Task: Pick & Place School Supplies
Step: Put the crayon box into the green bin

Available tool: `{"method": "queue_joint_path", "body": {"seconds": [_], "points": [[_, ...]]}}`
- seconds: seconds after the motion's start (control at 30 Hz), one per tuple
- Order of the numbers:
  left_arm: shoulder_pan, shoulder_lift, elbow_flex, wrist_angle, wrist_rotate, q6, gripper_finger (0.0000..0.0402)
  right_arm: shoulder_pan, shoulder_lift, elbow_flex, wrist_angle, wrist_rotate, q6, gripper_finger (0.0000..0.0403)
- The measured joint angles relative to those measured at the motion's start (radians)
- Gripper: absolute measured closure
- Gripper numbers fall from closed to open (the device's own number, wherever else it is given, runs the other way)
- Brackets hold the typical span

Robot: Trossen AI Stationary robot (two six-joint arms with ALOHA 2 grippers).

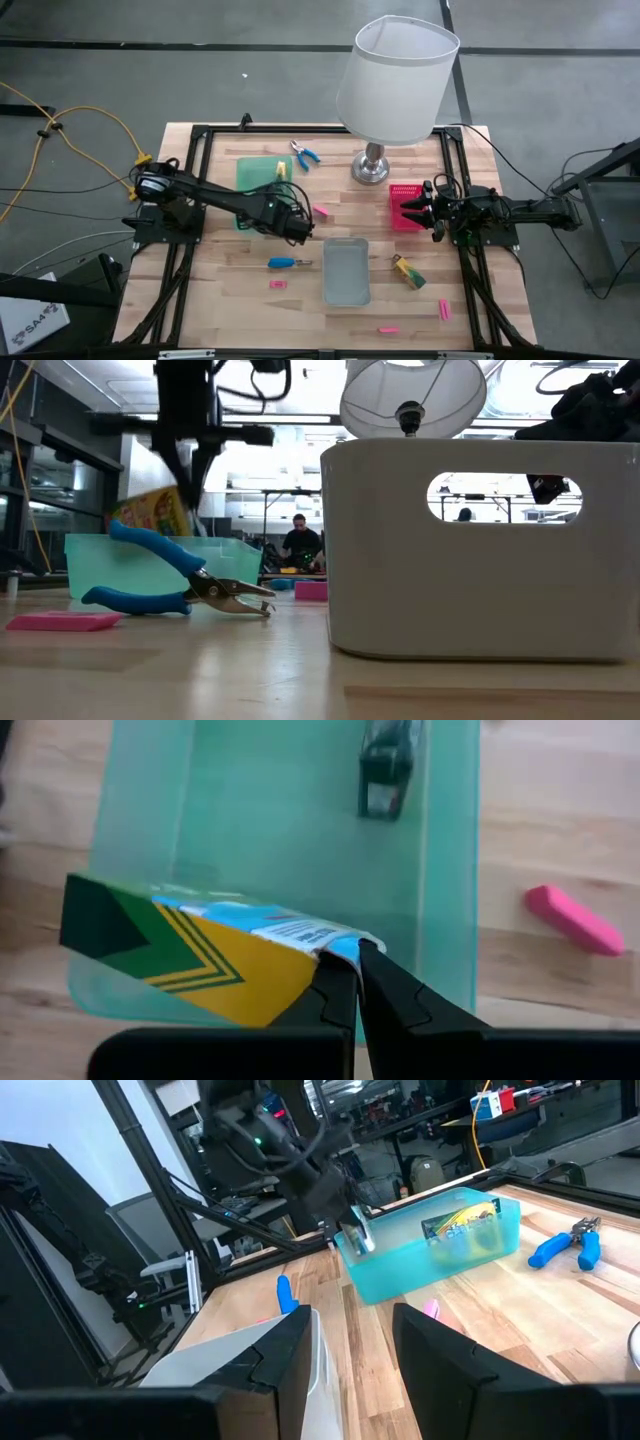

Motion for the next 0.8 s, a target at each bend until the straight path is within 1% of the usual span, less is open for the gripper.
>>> {"method": "queue_joint_path", "body": {"seconds": [0.17, 0.37, 0.63, 0.8], "points": [[0.021, 0.0, -0.085, 0.153, 0.045, 0.063, 0.0401, 0.0, 0.0, 0.0, 0.0, 0.0, 0.0, 0.0269], [0.043, 0.0, -0.14, 0.247, 0.072, 0.095, 0.0401, 0.0, 0.0, 0.0, 0.0, 0.0, 0.0, 0.0269], [0.063, 0.0, -0.178, 0.286, 0.08, 0.097, 0.0401, 0.0, 0.0, 0.0, 0.0, 0.0, 0.0, 0.0269], [0.073, 0.013, -0.183, 0.325, 0.078, 0.146, 0.0401, 0.0, 0.0, 0.0, 0.0, 0.0, 0.0, 0.0269]]}}
